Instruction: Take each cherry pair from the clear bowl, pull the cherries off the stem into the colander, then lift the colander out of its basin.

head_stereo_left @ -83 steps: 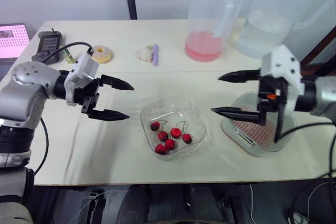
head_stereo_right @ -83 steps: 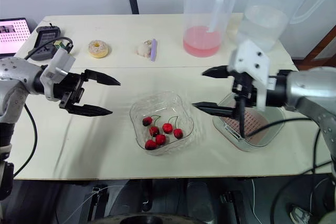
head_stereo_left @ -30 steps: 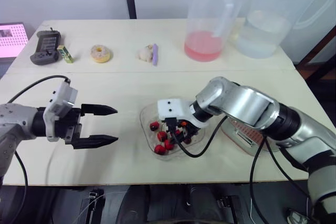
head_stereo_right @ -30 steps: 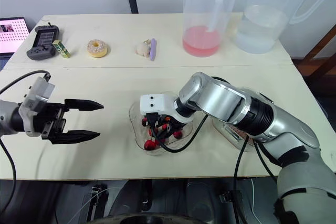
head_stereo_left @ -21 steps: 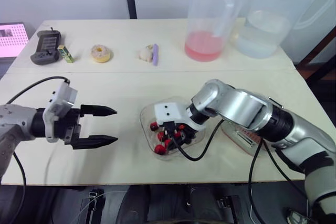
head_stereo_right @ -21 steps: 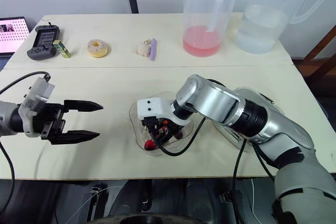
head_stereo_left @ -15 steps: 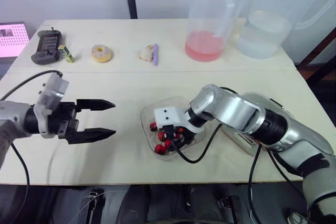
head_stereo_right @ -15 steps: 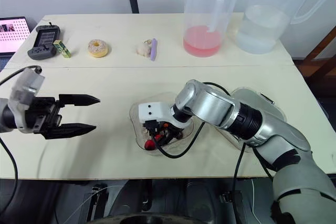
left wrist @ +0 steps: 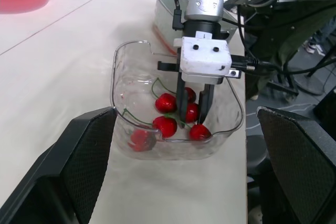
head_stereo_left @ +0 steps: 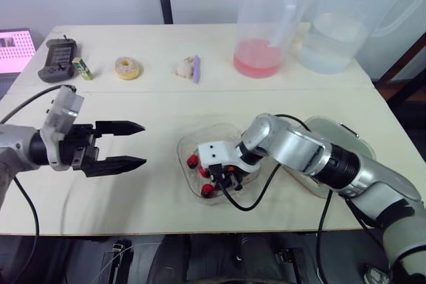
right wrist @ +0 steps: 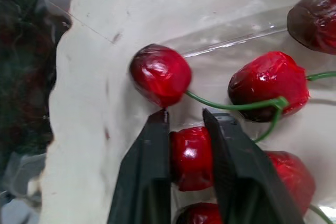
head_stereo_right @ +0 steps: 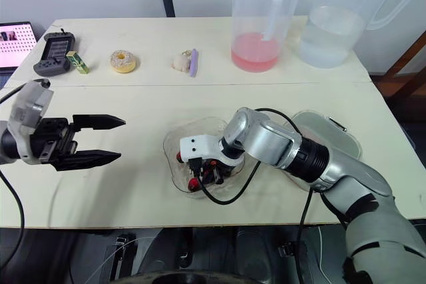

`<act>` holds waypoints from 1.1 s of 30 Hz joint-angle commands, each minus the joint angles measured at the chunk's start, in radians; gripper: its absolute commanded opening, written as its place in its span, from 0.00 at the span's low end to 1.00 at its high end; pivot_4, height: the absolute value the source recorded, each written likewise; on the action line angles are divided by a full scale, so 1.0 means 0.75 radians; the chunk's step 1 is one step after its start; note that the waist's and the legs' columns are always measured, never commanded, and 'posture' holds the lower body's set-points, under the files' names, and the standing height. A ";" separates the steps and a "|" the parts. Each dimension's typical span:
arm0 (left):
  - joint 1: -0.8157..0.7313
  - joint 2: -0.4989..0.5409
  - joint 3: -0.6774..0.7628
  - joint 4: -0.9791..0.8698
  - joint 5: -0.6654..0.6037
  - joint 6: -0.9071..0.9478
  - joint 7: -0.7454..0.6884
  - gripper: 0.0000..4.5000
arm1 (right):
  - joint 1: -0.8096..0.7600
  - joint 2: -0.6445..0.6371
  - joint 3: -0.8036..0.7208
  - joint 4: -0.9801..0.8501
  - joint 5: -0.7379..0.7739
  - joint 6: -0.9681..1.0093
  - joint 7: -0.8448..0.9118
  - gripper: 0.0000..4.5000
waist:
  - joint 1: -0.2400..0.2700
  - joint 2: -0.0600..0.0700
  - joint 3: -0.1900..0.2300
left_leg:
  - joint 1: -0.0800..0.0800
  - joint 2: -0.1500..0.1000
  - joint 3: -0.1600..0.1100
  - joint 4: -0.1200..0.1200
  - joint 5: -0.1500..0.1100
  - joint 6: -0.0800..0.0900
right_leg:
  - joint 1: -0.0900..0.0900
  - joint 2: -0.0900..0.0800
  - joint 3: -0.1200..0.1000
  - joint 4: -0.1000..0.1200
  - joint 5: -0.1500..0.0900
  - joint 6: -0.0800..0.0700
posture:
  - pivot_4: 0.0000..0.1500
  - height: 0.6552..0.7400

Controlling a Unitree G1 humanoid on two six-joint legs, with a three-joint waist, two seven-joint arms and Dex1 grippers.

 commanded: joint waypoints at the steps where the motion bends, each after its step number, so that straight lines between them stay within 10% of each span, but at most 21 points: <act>1: -0.029 0.011 -0.003 -0.013 -0.008 -0.008 -0.006 1.00 | -0.008 0.006 -0.062 -0.047 0.010 0.004 0.019 0.09 | 0.000 0.000 0.000 | 0.000 0.000 0.000 0.000 0.000 0.000 | 0.000 0.000 0.000 0.000 0.000 0.000 | 1.00 1.00; 11: -0.086 -0.011 -0.055 0.016 0.001 -0.019 -0.001 1.00 | -0.049 -0.099 -0.254 -0.201 0.079 -0.001 0.104 0.09 | 0.002 0.000 0.000 | 0.000 0.000 0.000 0.000 0.000 0.000 | 0.000 0.000 0.000 0.000 0.000 0.000 | 1.00 1.00; 17: -0.206 -0.062 -0.093 0.064 -0.032 0.027 0.059 1.00 | 0.028 -0.178 -0.505 -0.218 -0.038 -0.458 -0.002 0.09 | 0.005 0.000 0.000 | 0.000 0.000 0.000 0.000 0.000 0.000 | 0.001 0.000 0.000 -0.001 0.000 0.000 | 1.00 1.00; 33: -1.002 -0.496 -0.073 0.492 -0.146 0.212 0.676 1.00 | 0.036 0.053 -0.683 0.071 -0.789 -1.038 -0.913 0.09 | 0.003 -0.002 0.001 | 0.000 -0.002 -0.001 0.000 0.000 0.000 | 0.002 0.000 0.000 0.001 0.004 0.007 | 1.00 1.00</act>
